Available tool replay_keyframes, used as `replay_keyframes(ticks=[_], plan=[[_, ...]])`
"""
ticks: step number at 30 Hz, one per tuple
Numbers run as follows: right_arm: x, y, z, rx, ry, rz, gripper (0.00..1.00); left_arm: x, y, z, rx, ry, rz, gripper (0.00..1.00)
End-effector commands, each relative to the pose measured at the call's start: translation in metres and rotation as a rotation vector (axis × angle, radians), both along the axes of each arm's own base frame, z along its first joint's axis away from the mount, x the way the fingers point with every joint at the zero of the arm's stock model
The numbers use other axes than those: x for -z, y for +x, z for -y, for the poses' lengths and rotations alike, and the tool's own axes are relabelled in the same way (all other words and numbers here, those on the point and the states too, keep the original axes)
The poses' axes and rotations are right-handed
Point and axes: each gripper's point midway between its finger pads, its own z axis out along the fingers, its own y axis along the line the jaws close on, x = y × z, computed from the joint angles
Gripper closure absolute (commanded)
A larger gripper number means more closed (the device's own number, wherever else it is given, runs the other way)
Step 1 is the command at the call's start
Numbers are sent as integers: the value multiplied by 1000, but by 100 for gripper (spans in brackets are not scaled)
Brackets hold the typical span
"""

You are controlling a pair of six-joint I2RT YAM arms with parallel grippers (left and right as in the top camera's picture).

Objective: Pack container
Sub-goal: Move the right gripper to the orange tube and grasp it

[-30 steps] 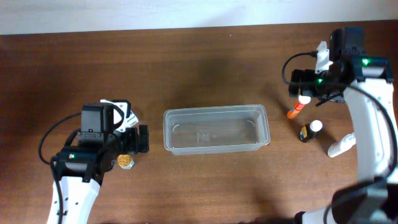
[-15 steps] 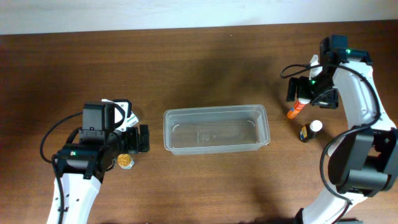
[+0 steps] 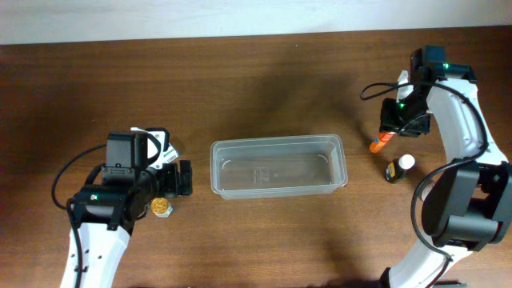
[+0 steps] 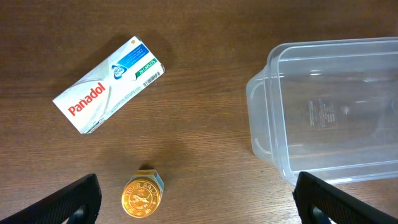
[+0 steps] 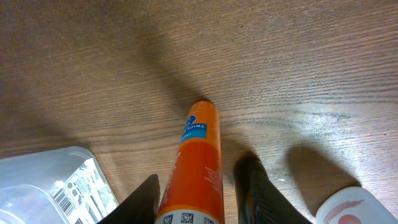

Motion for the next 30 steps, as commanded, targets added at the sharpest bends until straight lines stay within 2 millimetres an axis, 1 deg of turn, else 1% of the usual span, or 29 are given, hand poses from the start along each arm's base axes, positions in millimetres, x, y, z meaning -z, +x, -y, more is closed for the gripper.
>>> replay_keyframes(ticks=[1, 9, 12, 14, 16, 20, 23, 26, 28, 30], plan=[[-3, 4, 0, 7, 4, 12, 69, -8, 4, 1, -4, -17, 19, 0], [-5, 5, 0, 6, 3, 19, 74, -8, 4, 1, -4, -17, 19, 1], [-11, 6, 0, 5, 0, 34, 76, -8, 4, 1, -4, -17, 19, 1], [-19, 6, -3, -1, -3, 54, 76, -8, 4, 1, -3, -17, 19, 0], [-31, 6, -8, -12, -4, 84, 76, -8, 4, 1, -4, -17, 19, 1], [-68, -2, -26, -53, 5, 147, 76, -8, 4, 1, -4, -17, 19, 1], [-101, -22, -44, -96, 5, 176, 76, -8, 4, 1, -4, -17, 19, 1], [-130, -47, -71, -161, 32, 212, 76, -8, 4, 1, -4, -16, 19, 1], [-145, -62, -91, -215, 51, 235, 76, -8, 4, 1, -4, -17, 19, 1], [-155, -74, -106, -262, 57, 252, 76, -8, 4, 1, -4, -17, 19, 1]])
